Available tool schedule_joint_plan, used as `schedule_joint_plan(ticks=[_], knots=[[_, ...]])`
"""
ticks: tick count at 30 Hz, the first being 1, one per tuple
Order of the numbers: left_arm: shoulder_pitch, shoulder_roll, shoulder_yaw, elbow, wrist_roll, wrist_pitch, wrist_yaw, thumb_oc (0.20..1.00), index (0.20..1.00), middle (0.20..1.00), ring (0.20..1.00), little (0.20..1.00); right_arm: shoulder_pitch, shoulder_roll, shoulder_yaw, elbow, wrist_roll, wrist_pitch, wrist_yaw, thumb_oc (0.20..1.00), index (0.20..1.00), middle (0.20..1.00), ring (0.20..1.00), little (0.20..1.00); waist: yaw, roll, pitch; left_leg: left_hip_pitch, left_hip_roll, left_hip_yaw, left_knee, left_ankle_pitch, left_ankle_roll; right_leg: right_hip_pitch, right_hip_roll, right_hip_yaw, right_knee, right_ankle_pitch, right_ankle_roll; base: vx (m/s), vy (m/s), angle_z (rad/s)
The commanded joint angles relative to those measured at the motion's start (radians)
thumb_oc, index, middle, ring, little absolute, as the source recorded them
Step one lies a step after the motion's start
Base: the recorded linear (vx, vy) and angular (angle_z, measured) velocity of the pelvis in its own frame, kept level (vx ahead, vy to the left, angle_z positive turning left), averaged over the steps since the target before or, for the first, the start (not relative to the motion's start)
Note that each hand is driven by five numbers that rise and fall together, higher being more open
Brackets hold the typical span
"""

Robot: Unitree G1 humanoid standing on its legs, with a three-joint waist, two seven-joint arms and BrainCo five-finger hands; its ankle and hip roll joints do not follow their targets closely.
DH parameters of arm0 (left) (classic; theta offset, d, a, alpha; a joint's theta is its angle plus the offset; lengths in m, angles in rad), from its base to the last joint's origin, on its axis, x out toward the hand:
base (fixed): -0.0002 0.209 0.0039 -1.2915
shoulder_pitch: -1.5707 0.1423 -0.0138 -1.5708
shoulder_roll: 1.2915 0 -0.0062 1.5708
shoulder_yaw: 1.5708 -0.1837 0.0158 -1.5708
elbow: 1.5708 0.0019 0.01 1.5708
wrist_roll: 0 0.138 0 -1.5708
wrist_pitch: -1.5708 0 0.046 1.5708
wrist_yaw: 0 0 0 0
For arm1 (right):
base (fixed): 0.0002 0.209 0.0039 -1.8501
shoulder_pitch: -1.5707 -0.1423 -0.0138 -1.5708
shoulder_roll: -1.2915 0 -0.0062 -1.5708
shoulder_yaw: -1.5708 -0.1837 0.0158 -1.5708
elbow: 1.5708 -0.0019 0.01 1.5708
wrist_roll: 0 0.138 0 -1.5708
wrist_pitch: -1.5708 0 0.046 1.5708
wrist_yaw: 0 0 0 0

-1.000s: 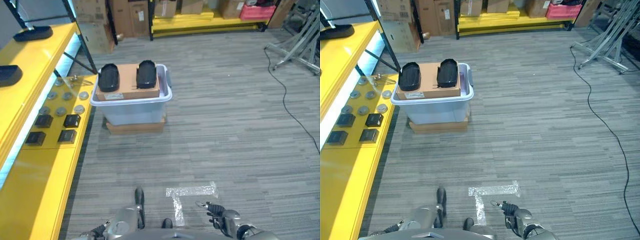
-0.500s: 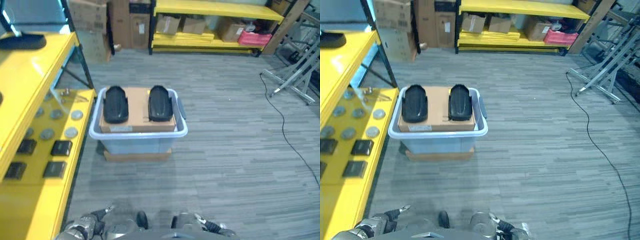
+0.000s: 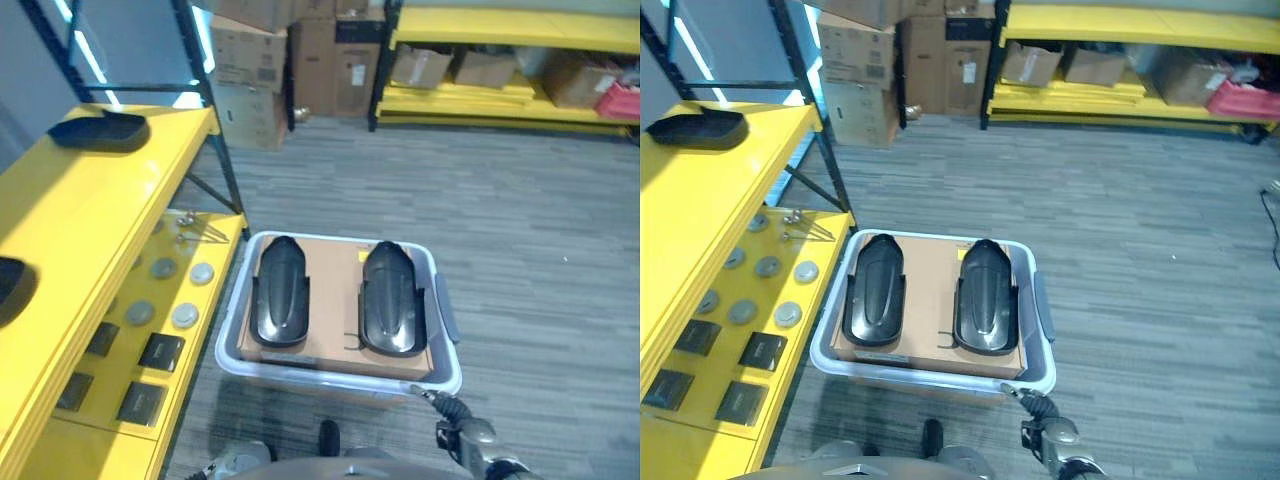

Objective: Move parts from the plastic box to the shelf.

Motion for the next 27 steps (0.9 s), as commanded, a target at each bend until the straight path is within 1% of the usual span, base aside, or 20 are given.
schedule_joint_plan(ticks=[1,2,3,4,5,8,9,12,15,16,17,18,19,20,21,22,23,24,25,27], knots=[[-0.064,0.027,0.007,-0.038,-0.027,-0.037,0.01,1.0,1.0,1.0,1.0,1.0,-0.015,-0.067,-0.102,-0.181,0.027,-0.093,-0.093,1.0,1.0,1.0,1.0,1.0,-0.025,-0.039,0.068,-0.033,-0.005,-0.004,0.007,0.067,0.049,0.021,-0.122,0.002,0.068,-0.099,0.157,0.04,0.082,-0.27],[-0.063,0.027,0.009,-0.038,-0.025,-0.037,0.008,1.0,1.0,1.0,1.0,1.0,-0.014,-0.068,-0.105,-0.184,0.025,-0.098,-0.092,1.0,1.0,1.0,1.0,1.0,-0.026,-0.039,0.069,-0.029,-0.005,-0.002,-0.002,0.065,0.051,0.021,-0.123,0.004,0.073,-0.102,0.158,0.08,0.166,-0.54],[-0.055,0.024,0.028,-0.044,-0.002,-0.028,-0.004,1.0,1.0,1.0,1.0,1.0,0.009,-0.083,-0.13,-0.285,0.004,-0.08,-0.098,1.0,1.0,1.0,1.0,1.0,-0.048,-0.04,0.065,0.015,-0.002,0.022,-0.083,0.037,0.061,0.01,-0.123,-0.001,0.065,-0.097,0.162,0.05,0.105,-0.55],[-0.055,0.024,0.028,-0.044,-0.001,-0.028,-0.004,1.0,1.0,1.0,1.0,1.0,0.01,-0.083,-0.131,-0.287,0.003,-0.079,-0.098,1.0,1.0,1.0,1.0,1.0,-0.047,-0.04,0.065,0.017,-0.003,0.023,-0.086,0.038,0.061,0.011,-0.123,0.0,0.065,-0.097,0.163,0.12,0.232,-0.38],[-0.045,0.013,0.03,-0.043,0.043,-0.039,-0.005,1.0,1.0,1.0,1.0,1.0,0.05,-0.098,-0.167,-0.405,-0.01,-0.06,-0.089,1.0,1.0,1.0,1.0,1.0,-0.076,-0.038,0.058,0.075,-0.005,0.04,-0.193,0.033,0.065,0.001,-0.115,-0.005,0.072,-0.101,0.168,0.09,0.158,0.01],[-0.048,0.015,0.032,-0.038,0.021,-0.056,0.009,1.0,1.0,1.0,1.0,1.0,0.077,-0.111,-0.18,-0.46,-0.019,-0.052,-0.064,1.0,1.0,1.0,1.0,1.0,-0.09,-0.044,0.05,0.117,-0.017,0.051,-0.246,0.016,0.071,0.0,-0.115,-0.008,0.067,-0.099,0.175,0.08,0.135,-0.01],[-0.06,0.026,0.038,-0.041,-0.009,-0.059,0.02,1.0,1.0,1.0,1.0,1.0,0.087,-0.124,-0.18,-0.486,-0.022,-0.046,-0.052,1.0,1.0,1.0,1.0,1.0,-0.097,-0.049,0.043,0.141,-0.023,0.064,-0.277,0.003,0.076,-0.001,-0.115,-0.013,0.063,-0.099,0.18,0.04,0.107,-0.04],[-0.073,0.035,0.035,-0.045,0.009,-0.057,-0.002,1.0,1.0,1.0,1.0,1.0,0.085,-0.129,-0.173,-0.478,-0.031,-0.041,-0.031,1.0,1.0,1.0,1.0,1.0,-0.093,-0.053,0.041,0.151,-0.029,0.065,-0.288,-0.004,0.081,-0.001,-0.118,-0.018,0.066,-0.101,0.186,0.04,0.104,-0.06],[-0.089,0.042,-0.005,-0.055,0.062,-0.049,-0.005,1.0,1.0,1.0,1.0,1.0,0.061,-0.142,-0.153,-0.451,-0.066,-0.043,-0.029,1.0,1.0,1.0,1.0,1.0,-0.079,-0.058,0.049,0.159,-0.04,0.066,-0.315,-0.008,0.094,-0.007,-0.121,-0.023,0.08,-0.102,0.195,0.03,0.041,0.06],[-0.092,0.048,-0.015,-0.06,0.071,-0.045,-0.006,1.0,1.0,1.0,1.0,1.0,0.047,-0.147,-0.143,-0.443,-0.071,-0.042,-0.03,1.0,1.0,1.0,1.0,1.0,-0.073,-0.06,0.057,0.16,-0.04,0.063,-0.313,-0.008,0.097,-0.024,-0.13,-0.024,0.096,-0.095,0.206,0.0,0.0,0.0],[-0.095,0.058,-0.03,-0.068,0.082,-0.045,-0.008,1.0,1.0,1.0,1.0,1.0,0.03,-0.152,-0.129,-0.429,-0.076,-0.046,-0.04,1.0,1.0,1.0,1.0,1.0,-0.072,-0.058,0.069,0.158,-0.035,0.048,-0.312,-0.008,0.103,-0.051,-0.135,-0.007,0.129,-0.094,0.217,-0.04,-0.043,-0.03],[-0.096,0.067,-0.041,-0.073,0.086,-0.048,-0.01,1.0,1.0,1.0,1.0,1.0,0.02,-0.155,-0.122,-0.421,-0.088,-0.051,-0.049,1.0,1.0,1.0,1.0,1.0,-0.073,-0.054,0.076,0.153,-0.03,0.035,-0.314,-0.007,0.109,-0.067,-0.131,0.015,0.161,-0.105,0.219,-0.03,-0.068,-0.07],[-0.1,0.079,-0.056,-0.076,0.074,-0.053,-0.004,1.0,1.0,1.0,1.0,1.0,0.007,-0.162,-0.115,-0.411,-0.117,-0.058,-0.074,1.0,1.0,1.0,1.0,1.0,-0.073,-0.049,0.085,0.146,-0.024,0.016,-0.317,-0.005,0.116,-0.082,-0.131,0.039,0.19,-0.116,0.22,-0.08,-0.16,0.19],[-0.104,0.099,-0.06,-0.08,-0.003,-0.06,0.012,1.0,1.0,1.0,1.0,1.0,-0.032,-0.174,-0.106,-0.386,-0.119,-0.078,-0.102,1.0,1.0,1.0,1.0,1.0,-0.051,-0.042,0.1,0.122,-0.011,0.018,-0.312,0.004,0.117,-0.105,-0.168,0.026,0.235,-0.112,0.236,-0.12,-0.188,0.4],[-0.103,0.109,-0.055,-0.085,-0.027,-0.063,0.009,1.0,1.0,1.0,1.0,1.0,-0.055,-0.178,-0.097,-0.378,-0.117,-0.086,-0.117,1.0,1.0,1.0,1.0,1.0,-0.038,-0.034,0.104,0.109,0.006,0.019,-0.319,0.02,0.114,-0.107,-0.175,0.028,0.253,-0.123,0.238,-0.17,-0.246,0.42],[-0.11,0.12,-0.051,-0.086,-0.06,-0.06,0.009,1.0,1.0,1.0,1.0,1.0,-0.077,-0.185,-0.091,-0.372,-0.122,-0.092,-0.144,1.0,1.0,1.0,1.0,1.0,-0.025,-0.034,0.111,0.086,0.009,0.013,-0.308,0.018,0.115,-0.109,-0.183,0.029,0.248,-0.129,0.24,-0.14,-0.227,0.1],[-0.118,0.127,-0.043,-0.092,-0.06,-0.05,0.008,1.0,1.0,1.0,1.0,1.0,-0.096,-0.195,-0.085,-0.368,-0.129,-0.093,-0.175,1.0,1.0,1.0,1.0,1.0,-0.016,-0.039,0.121,0.061,0.007,-0.002,-0.288,0.013,0.111,-0.108,-0.189,0.018,0.216,-0.118,0.24,-0.19,-0.329,-0.09],[-0.128,0.134,-0.042,-0.096,-0.061,-0.037,0.002,1.0,1.0,1.0,1.0,1.0,-0.15,-0.216,-0.076,-0.356,-0.102,-0.08,-0.216,1.0,1.0,1.0,1.0,1.0,0.011,-0.042,0.143,0.028,0.017,0.003,-0.281,0.022,0.088,-0.09,-0.194,-0.014,0.146,-0.103,0.236,-0.25,-0.33,0.06],[-0.145,0.125,-0.055,-0.084,-0.057,-0.033,0.004,1.0,1.0,1.0,1.0,1.0,-0.218,-0.237,-0.059,-0.338,-0.097,-0.049,-0.255,1.0,1.0,1.0,1.0,1.0,0.029,-0.042,0.161,0.0,0.022,0.001,-0.296,0.043,0.065,-0.084,-0.189,-0.028,0.081,-0.09,0.234,-0.29,-0.297,0.45],[-0.171,0.107,-0.073,-0.056,-0.015,-0.032,0.003,1.0,1.0,1.0,1.0,1.0,-0.328,-0.265,-0.031,-0.308,-0.079,0.017,-0.306,1.0,1.0,1.0,1.0,1.0,0.047,-0.037,0.185,-0.034,0.032,-0.003,-0.332,0.077,0.04,-0.077,-0.177,-0.045,0.025,-0.085,0.224,-0.21,-0.174,0.37]])
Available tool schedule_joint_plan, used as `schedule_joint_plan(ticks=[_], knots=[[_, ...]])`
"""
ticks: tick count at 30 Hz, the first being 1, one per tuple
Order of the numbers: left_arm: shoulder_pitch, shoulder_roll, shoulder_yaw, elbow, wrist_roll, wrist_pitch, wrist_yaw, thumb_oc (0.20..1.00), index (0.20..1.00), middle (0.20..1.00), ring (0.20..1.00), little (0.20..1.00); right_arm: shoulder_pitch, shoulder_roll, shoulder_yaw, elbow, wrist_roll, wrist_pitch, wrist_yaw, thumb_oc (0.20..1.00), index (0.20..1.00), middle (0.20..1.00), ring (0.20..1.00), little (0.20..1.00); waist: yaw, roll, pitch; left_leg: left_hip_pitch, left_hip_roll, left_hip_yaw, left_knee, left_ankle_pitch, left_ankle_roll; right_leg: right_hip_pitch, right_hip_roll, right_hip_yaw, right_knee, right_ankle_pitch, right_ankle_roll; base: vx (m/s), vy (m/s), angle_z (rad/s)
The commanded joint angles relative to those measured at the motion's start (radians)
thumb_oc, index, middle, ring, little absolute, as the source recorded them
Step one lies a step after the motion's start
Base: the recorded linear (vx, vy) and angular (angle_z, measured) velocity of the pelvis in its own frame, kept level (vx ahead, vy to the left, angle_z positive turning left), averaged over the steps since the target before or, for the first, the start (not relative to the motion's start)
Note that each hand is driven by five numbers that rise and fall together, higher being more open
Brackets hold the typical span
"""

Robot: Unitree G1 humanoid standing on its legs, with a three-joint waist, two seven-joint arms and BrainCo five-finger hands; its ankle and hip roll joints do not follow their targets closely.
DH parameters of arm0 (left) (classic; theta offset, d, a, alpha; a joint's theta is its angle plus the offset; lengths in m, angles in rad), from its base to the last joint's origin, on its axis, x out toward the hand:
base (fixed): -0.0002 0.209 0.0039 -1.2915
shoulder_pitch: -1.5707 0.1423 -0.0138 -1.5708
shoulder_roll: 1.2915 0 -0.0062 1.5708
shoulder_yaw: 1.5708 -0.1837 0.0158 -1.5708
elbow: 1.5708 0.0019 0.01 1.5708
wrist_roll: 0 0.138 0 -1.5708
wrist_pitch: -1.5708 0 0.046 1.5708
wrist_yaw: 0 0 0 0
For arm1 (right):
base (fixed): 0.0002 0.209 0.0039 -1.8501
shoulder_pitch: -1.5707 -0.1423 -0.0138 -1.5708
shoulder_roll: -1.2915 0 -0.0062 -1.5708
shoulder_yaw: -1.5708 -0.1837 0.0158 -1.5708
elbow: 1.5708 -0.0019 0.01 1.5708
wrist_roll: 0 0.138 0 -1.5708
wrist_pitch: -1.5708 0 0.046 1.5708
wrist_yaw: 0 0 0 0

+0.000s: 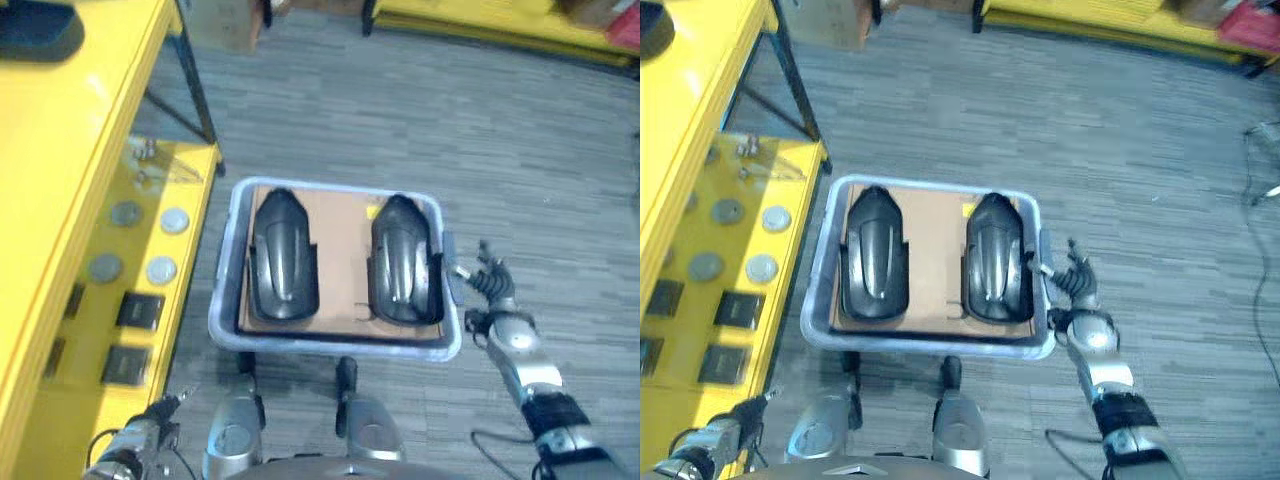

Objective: Move parts from the plastic box to the shelf.

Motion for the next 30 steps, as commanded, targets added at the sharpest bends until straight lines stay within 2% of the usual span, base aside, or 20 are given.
schedule_joint_plan(ticks=[1,2,3,6,7,12,13,17,18,19,20,23,30], knots=[[-0.008,-0.034,-0.029,0.056,0.033,0.009,-0.016,1.0,1.0,1.0,1.0,1.0,-0.004,-0.072,0.027,-0.051,0.023,0.073,-0.088,1.0,1.0,1.0,1.0,1.0,-0.015,-0.033,-0.058,0.044,-0.049,-0.018,0.108,-0.17,0.005,0.042,-0.011,0.008,0.036,-0.102,-0.01,-0.14,-0.066,-0.1],[-0.018,-0.046,-0.042,0.06,0.027,-0.01,-0.03,1.0,1.0,1.0,1.0,1.0,-0.044,-0.091,0.038,-0.028,0.021,0.114,-0.08,1.0,1.0,1.0,1.0,1.0,-0.012,-0.026,-0.047,0.039,-0.052,-0.022,0.089,-0.158,-0.001,0.037,-0.011,0.001,0.025,-0.1,-0.014,-0.07,0.003,-0.13],[-0.02,-0.051,-0.046,0.059,0.023,-0.017,-0.034,1.0,1.0,1.0,1.0,1.0,-0.058,-0.098,0.041,-0.015,0.022,0.124,-0.067,1.0,1.0,1.0,1.0,1.0,-0.012,-0.022,-0.043,0.039,-0.053,-0.024,0.081,-0.154,-0.003,0.035,-0.011,-0.003,0.022,-0.099,-0.014,-0.05,0.054,0.03],[-0.031,-0.052,-0.077,0.04,0.004,-0.045,-0.042,1.0,1.0,1.0,1.0,1.0,-0.127,-0.126,0.082,0.071,0.016,0.203,0.074,1.0,1.0,1.0,1.0,1.0,0.0,-0.004,-0.018,0.031,-0.068,-0.039,0.053,-0.14,-0.007,0.011,-0.023,-0.022,0.014,-0.084,-0.012,-0.04,0.073,0.1],[-0.042,-0.045,-0.084,0.03,0.0,-0.059,-0.048,1.0,1.0,1.0,1.0,1.0,-0.142,-0.127,0.115,0.106,0.005,0.211,0.125,1.0,1.0,1.0,1.0,1.0,0.006,0.001,-0.007,0.025,-0.072,-0.043,0.05,-0.138,-0.006,-0.003,-0.027,-0.028,0.018,-0.081,-0.013,-0.03,0.043,-0.01],[-0.076,-0.028,-0.095,0.015,-0.029,-0.079,-0.045,1.0,1.0,1.0,1.0,1.0,-0.163,-0.119,0.159,0.164,0.039,0.218,0.21,1.0,1.0,1.0,1.0,1.0,0.012,0.005,0.01,0.017,-0.081,-0.046,0.042,-0.139,-0.005,-0.025,-0.034,-0.038,0.027,-0.078,-0.009,-0.01,0.013,0.12],[-0.09,-0.019,-0.097,0.0,-0.04,-0.075,-0.048,1.0,1.0,1.0,1.0,1.0,-0.158,-0.111,0.17,0.166,0.036,0.199,0.226,1.0,1.0,1.0,1.0,1.0,0.012,0.007,0.016,0.015,-0.084,-0.049,0.034,-0.137,-0.006,-0.032,-0.034,-0.041,0.03,-0.079,-0.008,-0.03,0.037,0.21],[-0.096,-0.02,-0.101,-0.026,-0.031,-0.068,-0.047,1.0,1.0,1.0,1.0,1.0,-0.136,-0.089,0.168,0.147,0.037,0.152,0.112,1.0,1.0,1.0,1.0,1.0,0.009,0.01,0.021,0.022,-0.085,-0.047,0.022,-0.133,-0.007,-0.038,-0.032,-0.046,0.031,-0.075,-0.006,-0.01,0.023,0.1],[-0.098,-0.026,-0.104,-0.023,-0.03,-0.073,-0.046,1.0,1.0,1.0,1.0,1.0,-0.127,-0.076,0.156,0.138,0.05,0.118,0.047,1.0,1.0,1.0,1.0,1.0,0.006,0.01,0.02,0.028,-0.085,-0.044,0.014,-0.133,-0.007,-0.039,-0.028,-0.045,0.028,-0.073,-0.006,-0.01,0.017,0.03],[-0.098,-0.028,-0.107,-0.022,-0.031,-0.075,-0.045,1.0,1.0,1.0,1.0,1.0,-0.125,-0.073,0.152,0.135,0.052,0.128,0.044,1.0,1.0,1.0,1.0,1.0,0.005,0.01,0.02,0.03,-0.085,-0.043,0.012,-0.134,-0.007,-0.039,-0.027,-0.045,0.028,-0.073,-0.006,0.0,0.0,0.0],[-0.098,-0.034,-0.109,-0.019,-0.033,-0.078,-0.043,1.0,1.0,1.0,1.0,1.0,-0.115,-0.064,0.137,0.117,0.045,0.091,-0.01,1.0,1.0,1.0,1.0,1.0,0.001,0.01,0.018,0.037,-0.085,-0.04,0.007,-0.134,-0.007,-0.038,-0.024,-0.043,0.028,-0.073,-0.006,0.0,0.0,0.0],[-0.084,-0.05,-0.106,-0.02,-0.022,-0.077,-0.038,1.0,1.0,1.0,1.0,1.0,-0.08,-0.057,0.076,-0.001,0.01,0.082,-0.118,1.0,1.0,1.0,1.0,1.0,-0.016,0.007,0.01,0.057,-0.081,-0.03,0.0,-0.14,-0.005,-0.03,-0.021,-0.034,0.028,-0.072,-0.004,-0.01,0.025,0.01],[-0.059,-0.066,-0.085,-0.021,-0.016,-0.069,-0.027,1.0,1.0,1.0,1.0,1.0,-0.038,-0.083,-0.011,-0.178,-0.034,0.068,-0.183,1.0,1.0,1.0,1.0,1.0,-0.042,-0.002,-0.012,0.089,-0.074,-0.014,-0.007,-0.146,-0.005,-0.014,-0.02,-0.019,0.026,-0.07,-0.001,0.01,0.012,-0.04]])
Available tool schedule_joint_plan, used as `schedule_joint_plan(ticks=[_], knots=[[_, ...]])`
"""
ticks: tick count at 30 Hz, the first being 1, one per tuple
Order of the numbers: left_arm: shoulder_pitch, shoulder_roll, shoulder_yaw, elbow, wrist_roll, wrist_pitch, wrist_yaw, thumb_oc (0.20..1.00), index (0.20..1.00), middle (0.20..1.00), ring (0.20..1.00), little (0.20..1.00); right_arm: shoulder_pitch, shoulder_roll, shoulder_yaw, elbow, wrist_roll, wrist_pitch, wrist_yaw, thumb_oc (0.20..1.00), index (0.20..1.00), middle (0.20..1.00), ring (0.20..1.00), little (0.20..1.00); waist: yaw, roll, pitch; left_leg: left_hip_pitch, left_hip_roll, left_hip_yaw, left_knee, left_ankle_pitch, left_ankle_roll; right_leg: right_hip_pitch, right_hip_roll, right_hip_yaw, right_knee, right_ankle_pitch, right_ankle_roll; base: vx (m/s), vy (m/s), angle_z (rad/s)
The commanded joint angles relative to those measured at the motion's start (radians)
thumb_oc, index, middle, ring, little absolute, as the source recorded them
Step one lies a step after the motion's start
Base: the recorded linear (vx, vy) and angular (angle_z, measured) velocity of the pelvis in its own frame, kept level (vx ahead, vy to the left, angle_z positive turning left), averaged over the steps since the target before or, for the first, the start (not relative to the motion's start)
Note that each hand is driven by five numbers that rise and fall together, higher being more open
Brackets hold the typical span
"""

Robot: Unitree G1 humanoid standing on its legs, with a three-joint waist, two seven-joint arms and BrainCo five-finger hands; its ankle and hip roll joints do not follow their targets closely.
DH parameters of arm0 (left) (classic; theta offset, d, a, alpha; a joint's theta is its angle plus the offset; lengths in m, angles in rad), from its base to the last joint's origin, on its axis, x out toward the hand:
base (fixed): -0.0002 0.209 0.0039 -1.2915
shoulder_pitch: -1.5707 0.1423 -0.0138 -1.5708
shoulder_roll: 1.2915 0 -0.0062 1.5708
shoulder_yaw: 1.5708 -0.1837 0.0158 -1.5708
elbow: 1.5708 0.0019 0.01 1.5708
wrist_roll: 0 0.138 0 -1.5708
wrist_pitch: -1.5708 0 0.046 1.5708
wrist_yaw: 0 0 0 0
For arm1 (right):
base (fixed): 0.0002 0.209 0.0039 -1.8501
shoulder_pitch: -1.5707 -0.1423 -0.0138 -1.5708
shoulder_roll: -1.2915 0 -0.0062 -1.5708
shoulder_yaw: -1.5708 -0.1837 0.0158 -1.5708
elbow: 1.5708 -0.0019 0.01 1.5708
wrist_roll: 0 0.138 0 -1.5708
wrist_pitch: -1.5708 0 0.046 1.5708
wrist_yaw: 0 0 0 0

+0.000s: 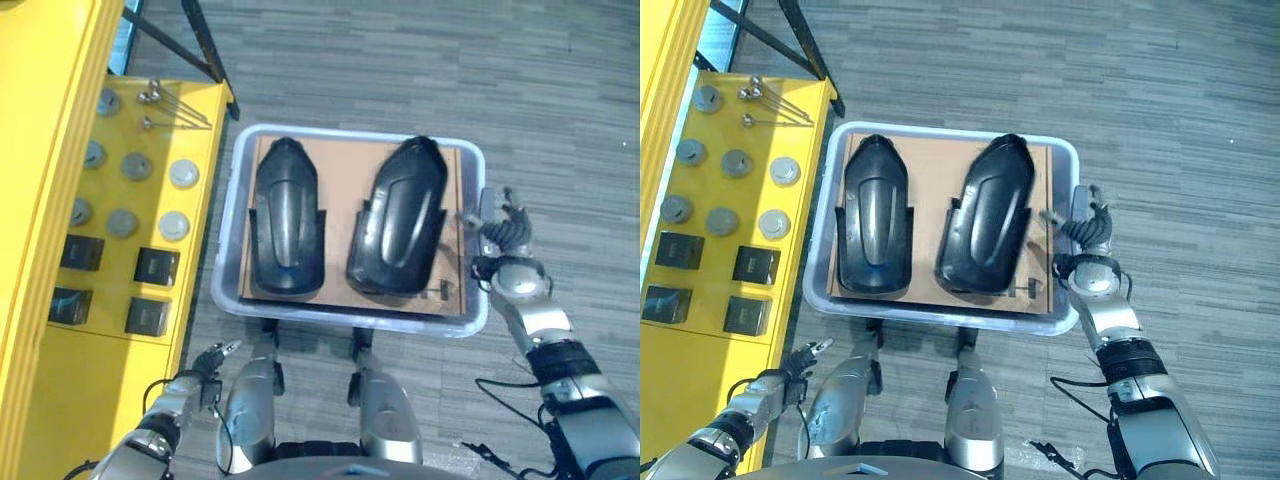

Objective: Move parts from the plastic box to the shelf.

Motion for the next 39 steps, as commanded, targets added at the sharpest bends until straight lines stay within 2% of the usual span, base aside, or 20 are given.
schedule_joint_plan(ticks=[1,7,9,11,14,19,23,25,29,32,33,35,38,39], knots=[[0.033,-0.002,-0.013,0.063,0.002,0.001,0.015,1.0,1.0,1.0,1.0,1.0,0.008,-0.056,-0.03,-0.058,-0.061,-0.054,-0.055,1.0,1.0,1.0,1.0,1.0,0.002,-0.048,-0.088,0.075,0.002,0.034,0.002,-0.182,0.006,-0.027,0.007,0.015,0.045,-0.104,-0.015,0.01,0.013,-0.04],[0.038,-0.004,-0.006,0.057,0.003,0.005,0.019,1.0,1.0,1.0,1.0,1.0,0.017,-0.064,-0.043,-0.098,-0.092,-0.043,-0.057,1.0,1.0,1.0,1.0,1.0,-0.002,-0.049,-0.092,0.081,0.003,0.036,0.002,-0.183,0.006,-0.024,0.007,0.018,0.044,-0.104,-0.013,0.0,0.006,-0.05],[0.045,-0.008,0.013,0.049,0.007,0.019,0.021,1.0,1.0,1.0,1.0,1.0,0.02,-0.083,-0.039,-0.18,-0.115,0.009,0.005,1.0,1.0,1.0,1.0,1.0,-0.011,-0.054,-0.102,0.093,0.005,0.041,0.001,-0.188,0.004,-0.016,0.005,0.025,0.035,-0.099,-0.01,0.03,0.016,-0.01],[0.047,-0.011,0.003,0.047,0.003,0.016,0.02,1.0,1.0,1.0,1.0,1.0,-0.012,-0.079,0.013,-0.157,-0.106,0.078,0.075,1.0,1.0,1.0,1.0,1.0,0.0,-0.051,-0.093,0.089,0.003,0.037,0.001,-0.188,0.004,-0.016,-0.001,0.018,0.032,-0.097,-0.009,0.0,0.012,-0.09],[0.042,-0.011,-0.008,0.047,-0.002,0.013,0.02,1.0,1.0,1.0,1.0,1.0,-0.036,-0.069,0.039,-0.123,-0.083,0.087,0.112,1.0,1.0,1.0,1.0,1.0,0.007,-0.046,-0.085,0.085,0.001,0.031,-0.001,-0.187,0.004,-0.02,-0.003,0.012,0.033,-0.097,-0.01,-0.01,0.003,-0.02],[0.035,-0.011,-0.018,0.051,-0.007,0.011,0.019,1.0,1.0,1.0,1.0,1.0,-0.07,-0.061,0.071,-0.065,-0.098,0.065,0.145,1.0,1.0,1.0,1.0,1.0,0.018,-0.037,-0.074,0.076,-0.003,0.022,-0.004,-0.184,0.002,-0.025,-0.007,0.0,0.033,-0.097,-0.011,-0.01,0.002,0.02],[0.029,-0.003,-0.031,0.058,-0.014,0.005,0.014,1.0,1.0,1.0,1.0,1.0,-0.122,-0.055,0.107,-0.016,-0.099,0.096,0.14,1.0,1.0,1.0,1.0,1.0,0.032,-0.025,-0.066,0.06,-0.01,0.013,-0.007,-0.18,-0.001,-0.035,-0.011,-0.014,0.033,-0.096,-0.009,-0.02,0.011,0.05],[0.022,-0.004,-0.033,0.06,-0.017,0.009,0.012,1.0,1.0,1.0,1.0,1.0,-0.136,-0.05,0.127,0.007,-0.111,0.131,0.165,1.0,1.0,1.0,1.0,1.0,0.032,-0.02,-0.063,0.054,-0.011,0.011,-0.007,-0.179,-0.003,-0.041,-0.014,-0.019,0.036,-0.096,-0.008,-0.02,0.049,0.1],[0.022,-0.003,-0.036,0.06,-0.019,0.008,0.008,1.0,1.0,1.0,1.0,1.0,-0.134,-0.046,0.147,0.044,-0.119,0.15,0.2,1.0,1.0,1.0,1.0,1.0,0.035,-0.016,-0.062,0.053,-0.013,0.008,-0.007,-0.178,-0.003,-0.044,-0.017,-0.022,0.041,-0.098,-0.01,-0.01,0.018,0.04],[0.013,0.001,-0.042,0.06,-0.018,0.006,0.003,1.0,1.0,1.0,1.0,1.0,-0.133,-0.039,0.171,0.087,-0.148,0.153,0.25,1.0,1.0,1.0,1.0,1.0,0.039,-0.017,-0.06,0.05,-0.013,0.008,-0.007,-0.177,-0.002,-0.049,-0.02,-0.026,0.046,-0.098,-0.009,-0.02,0.0,0.07],[0.008,0.003,-0.046,0.059,-0.018,0.005,0.0,1.0,1.0,1.0,1.0,1.0,-0.137,-0.036,0.188,0.11,-0.185,0.162,0.297,1.0,1.0,1.0,1.0,1.0,0.041,-0.018,-0.059,0.049,-0.014,0.006,-0.007,-0.177,-0.002,-0.05,-0.021,-0.027,0.048,-0.098,-0.009,-0.01,-0.003,0.03],[0.003,0.005,-0.05,0.054,-0.015,0.006,-0.004,1.0,1.0,1.0,1.0,1.0,-0.141,-0.036,0.218,0.136,-0.242,0.174,0.331,1.0,1.0,1.0,1.0,1.0,0.044,-0.016,-0.058,0.049,-0.014,0.005,-0.007,-0.177,-0.002,-0.051,-0.022,-0.03,0.049,-0.098,-0.009,0.0,0.0,0.0],[-0.001,0.008,-0.059,0.049,-0.021,0.005,-0.002,1.0,1.0,1.0,1.0,1.0,-0.151,-0.038,0.274,0.179,-0.396,0.25,0.365,1.0,1.0,1.0,1.0,1.0,0.05,-0.018,-0.059,0.049,-0.014,0.006,-0.007,-0.175,-0.002,-0.05,-0.025,-0.034,0.049,-0.096,-0.006,0.0,0.0,0.0],[-0.002,0.009,-0.061,0.048,-0.023,0.004,-0.001,1.0,1.0,1.0,1.0,1.0,-0.153,-0.04,0.288,0.196,-0.412,0.259,0.366,0.9,0.9,0.9,0.9,0.9,0.052,-0.018,-0.058,0.049,-0.014,0.005,-0.007,-0.175,-0.001,-0.05,-0.026,-0.036,0.05,-0.096,-0.006,0.0,0.0,0.0]])
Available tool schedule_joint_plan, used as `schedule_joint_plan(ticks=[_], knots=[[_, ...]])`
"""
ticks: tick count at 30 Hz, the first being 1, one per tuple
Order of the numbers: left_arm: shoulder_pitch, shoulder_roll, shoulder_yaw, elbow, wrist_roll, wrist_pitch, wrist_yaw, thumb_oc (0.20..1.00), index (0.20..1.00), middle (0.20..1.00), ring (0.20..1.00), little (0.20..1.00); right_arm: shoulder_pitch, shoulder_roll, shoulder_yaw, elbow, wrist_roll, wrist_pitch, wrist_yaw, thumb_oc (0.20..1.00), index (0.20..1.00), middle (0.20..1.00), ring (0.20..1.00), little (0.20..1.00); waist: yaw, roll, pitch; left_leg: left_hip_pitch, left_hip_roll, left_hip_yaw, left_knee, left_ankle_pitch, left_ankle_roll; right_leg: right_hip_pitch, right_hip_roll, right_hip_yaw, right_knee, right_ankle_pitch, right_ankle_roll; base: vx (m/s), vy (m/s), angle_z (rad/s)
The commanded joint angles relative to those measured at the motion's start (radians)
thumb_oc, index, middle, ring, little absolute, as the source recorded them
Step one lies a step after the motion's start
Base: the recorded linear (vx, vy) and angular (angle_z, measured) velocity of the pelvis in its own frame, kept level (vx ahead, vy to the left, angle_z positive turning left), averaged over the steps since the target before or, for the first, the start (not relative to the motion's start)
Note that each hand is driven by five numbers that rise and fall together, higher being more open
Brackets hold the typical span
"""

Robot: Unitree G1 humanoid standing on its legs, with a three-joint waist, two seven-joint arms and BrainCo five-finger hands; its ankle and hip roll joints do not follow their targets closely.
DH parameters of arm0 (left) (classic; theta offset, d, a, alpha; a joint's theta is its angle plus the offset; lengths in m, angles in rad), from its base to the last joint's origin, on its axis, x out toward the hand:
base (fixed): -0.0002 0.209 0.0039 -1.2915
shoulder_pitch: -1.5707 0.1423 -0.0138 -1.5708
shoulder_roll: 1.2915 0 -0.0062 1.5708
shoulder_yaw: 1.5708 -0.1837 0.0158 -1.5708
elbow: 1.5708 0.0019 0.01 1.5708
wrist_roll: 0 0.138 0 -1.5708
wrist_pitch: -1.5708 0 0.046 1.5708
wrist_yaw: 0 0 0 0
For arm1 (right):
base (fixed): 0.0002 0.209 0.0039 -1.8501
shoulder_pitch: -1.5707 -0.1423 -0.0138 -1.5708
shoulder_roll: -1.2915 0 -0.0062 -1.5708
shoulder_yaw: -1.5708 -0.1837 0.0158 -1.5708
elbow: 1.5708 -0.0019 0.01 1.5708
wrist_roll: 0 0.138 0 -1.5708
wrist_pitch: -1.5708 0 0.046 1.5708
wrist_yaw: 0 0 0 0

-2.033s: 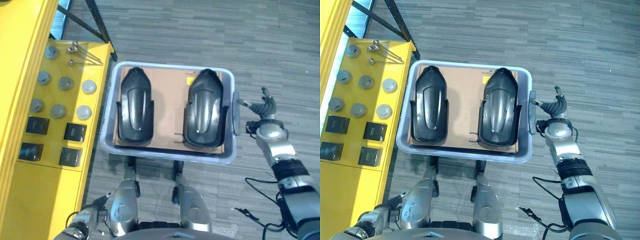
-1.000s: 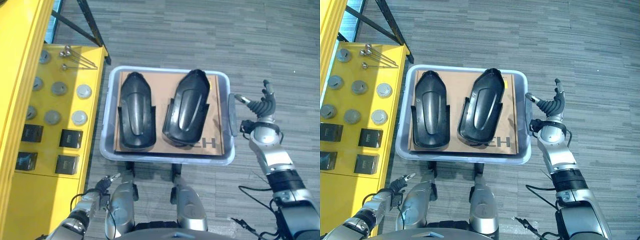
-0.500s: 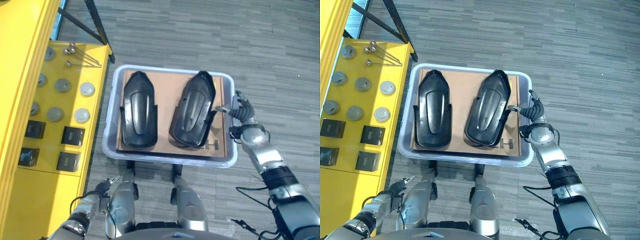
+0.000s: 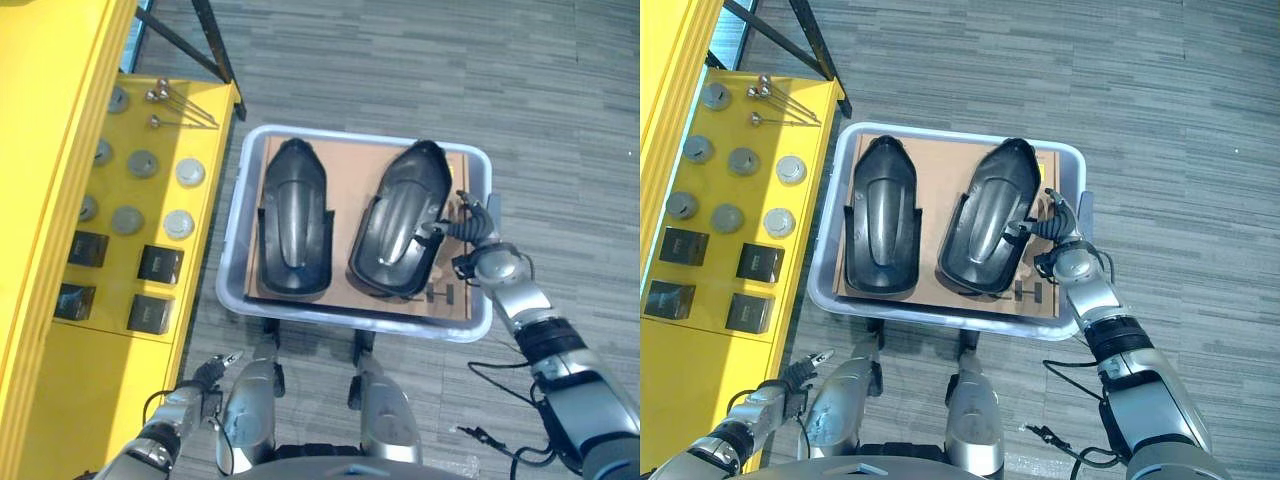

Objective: Move parts from the plastic box to the shelf.

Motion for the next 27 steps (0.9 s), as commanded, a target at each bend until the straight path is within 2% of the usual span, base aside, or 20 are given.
schedule_joint_plan(ticks=[1,2,3,8,9,12,14,15,17,20,21,22,23,25,27], knots=[[-0.039,0.018,-0.058,0.048,-0.024,-0.012,0.003,1.0,1.0,1.0,1.0,1.0,-0.003,-0.035,0.107,0.082,-0.148,0.098,0.072,0.589,0.589,0.589,0.589,0.589,0.027,-0.026,-0.03,0.079,-0.008,0.013,-0.008,-0.185,-0.004,-0.029,-0.017,-0.012,0.051,-0.101,-0.005,0.0,0.0,0.0],[-0.041,0.02,-0.065,0.049,-0.024,-0.015,0.003,1.0,1.0,1.0,1.0,1.0,-0.003,-0.035,0.138,0.125,-0.173,0.108,0.075,0.294,0.294,0.294,0.294,0.294,0.031,-0.027,-0.032,0.08,-0.008,0.011,-0.008,-0.186,-0.004,-0.024,-0.017,-0.017,0.049,-0.1,-0.005,-0.03,-0.038,0.03],[-0.041,0.023,-0.072,0.05,-0.026,-0.018,0.002,1.0,1.0,1.0,1.0,1.0,-0.006,-0.03,0.161,0.155,-0.196,0.143,0.099,0.2,0.2,0.2,0.2,0.2,0.035,-0.028,-0.035,0.082,-0.008,0.009,-0.008,-0.187,-0.004,-0.02,-0.017,-0.022,0.045,-0.1,-0.004,-0.03,-0.036,0.07],[-0.038,0.031,-0.081,0.059,-0.018,-0.021,-0.002,1.0,1.0,1.0,1.0,1.0,0.009,0.008,0.21,0.279,-0.193,0.234,0.084,0.2,0.2,0.2,0.2,0.2,0.047,-0.032,-0.054,0.096,-0.004,0.009,-0.008,-0.19,-0.004,0.001,-0.021,-0.033,0.036,-0.098,-0.004,-0.01,-0.024,0.14],[-0.039,0.033,-0.079,0.067,-0.014,-0.025,-0.004,1.0,1.0,1.0,1.0,1.0,0.026,0.025,0.21,0.355,-0.173,0.252,0.067,0.2,0.2,0.2,0.2,0.2,0.052,-0.035,-0.066,0.104,-0.003,0.012,-0.008,-0.193,-0.004,0.013,-0.021,-0.037,0.028,-0.096,-0.005,0.0,-0.033,0.07],[-0.038,0.034,-0.076,0.076,-0.014,-0.025,-0.007,1.0,1.0,1.0,1.0,1.0,0.057,0.049,0.184,0.462,-0.111,0.268,0.055,0.2,0.2,0.2,0.2,0.2,0.058,-0.038,-0.083,0.116,-0.001,0.013,-0.008,-0.197,-0.003,0.032,-0.02,-0.041,0.017,-0.094,-0.005,0.0,-0.039,0.09],[-0.033,0.037,-0.068,0.085,-0.006,-0.025,-0.009,1.0,1.0,1.0,1.0,1.0,0.099,0.072,0.138,0.566,-0.061,0.251,0.046,0.2,0.2,0.2,0.2,0.2,0.065,-0.042,-0.103,0.131,0.0,0.012,-0.008,-0.202,-0.002,0.049,-0.019,-0.044,0.012,-0.096,-0.004,0.01,-0.069,0.11],[-0.027,0.041,-0.059,0.087,0.01,-0.022,-0.017,1.0,1.0,1.0,1.0,1.0,0.131,0.082,0.101,0.621,-0.012,0.237,0.038,0.2,0.2,0.2,0.2,0.2,0.07,-0.045,-0.119,0.145,0.002,0.014,-0.008,-0.205,-0.001,0.064,-0.02,-0.048,0.01,-0.097,-0.004,0.03,-0.09,0.13],[-0.018,0.044,-0.049,0.09,0.035,-0.012,-0.022,1.0,1.0,1.0,1.0,1.0,0.185,0.093,0.044,0.688,0.03,0.167,0.016,0.2,0.2,0.2,0.2,0.2,0.077,-0.051,-0.15,0.168,0.005,0.016,-0.008,-0.209,0.001,0.091,-0.021,-0.055,0.008,-0.101,-0.002,0.05,-0.09,0.12],[-0.004,0.047,-0.04,0.087,0.055,-0.001,-0.022,1.0,1.0,1.0,1.0,1.0,0.226,0.087,-0.007,0.705,0.085,0.086,-0.01,0.2,0.2,0.2,0.2,0.2,0.078,-0.058,-0.18,0.19,0.007,0.018,-0.008,-0.212,0.001,0.116,-0.02,-0.06,0.006,-0.103,-0.001,0.04,-0.065,0.04],[0.012,0.05,-0.032,0.078,0.091,0.002,-0.012,1.0,1.0,1.0,1.0,1.0,0.251,0.078,-0.046,0.699,0.092,0.017,-0.036,0.2,0.2,0.2,0.2,0.2,0.077,-0.062,-0.205,0.206,0.009,0.02,-0.008,-0.214,-0.001,0.135,-0.019,-0.063,0.004,-0.105,0.001,0.07,-0.093,-0.01],[0.02,0.054,-0.033,0.074,0.102,0.0,-0.004,1.0,1.0,1.0,1.0,1.0,0.257,0.069,-0.061,0.681,0.098,-0.018,-0.062,0.2,0.2,0.2,0.2,0.2,0.074,-0.064,-0.219,0.215,0.01,0.022,-0.008,-0.215,-0.002,0.145,-0.019,-0.063,0.002,-0.105,0.002,0.04,-0.063,-0.06],[0.022,0.055,-0.034,0.073,0.103,0.0,-0.003,1.0,1.0,1.0,1.0,1.0,0.259,0.068,-0.063,0.679,0.099,-0.016,-0.063,0.2,0.2,0.2,0.2,0.2,0.074,-0.065,-0.22,0.216,0.01,0.022,-0.008,-0.215,-0.002,0.146,-0.019,-0.063,0.001,-0.105,0.002,0.03,-0.039,-0.09],[0.04,0.062,-0.026,0.051,0.142,0.01,0.029,1.0,1.0,1.0,1.0,1.0,0.28,0.049,-0.101,0.626,0.079,-0.085,-0.113,0.2,0.2,0.2,0.2,0.2,0.066,-0.067,-0.248,0.234,0.012,0.031,-0.008,-0.219,-0.004,0.164,-0.018,-0.063,0.0,-0.107,0.007,0.03,-0.039,-0.11],[0.052,0.077,-0.016,0.016,0.156,0.002,0.054,1.0,1.0,1.0,1.0,1.0,0.296,0.02,-0.128,0.539,0.053,-0.108,-0.155,0.2,0.2,0.2,0.2,0.2,0.056,-0.067,-0.27,0.246,0.014,0.04,-0.008,-0.22,-0.006,0.175,-0.016,-0.06,0.0,-0.109,0.01,0.01,-0.026,-0.14]])
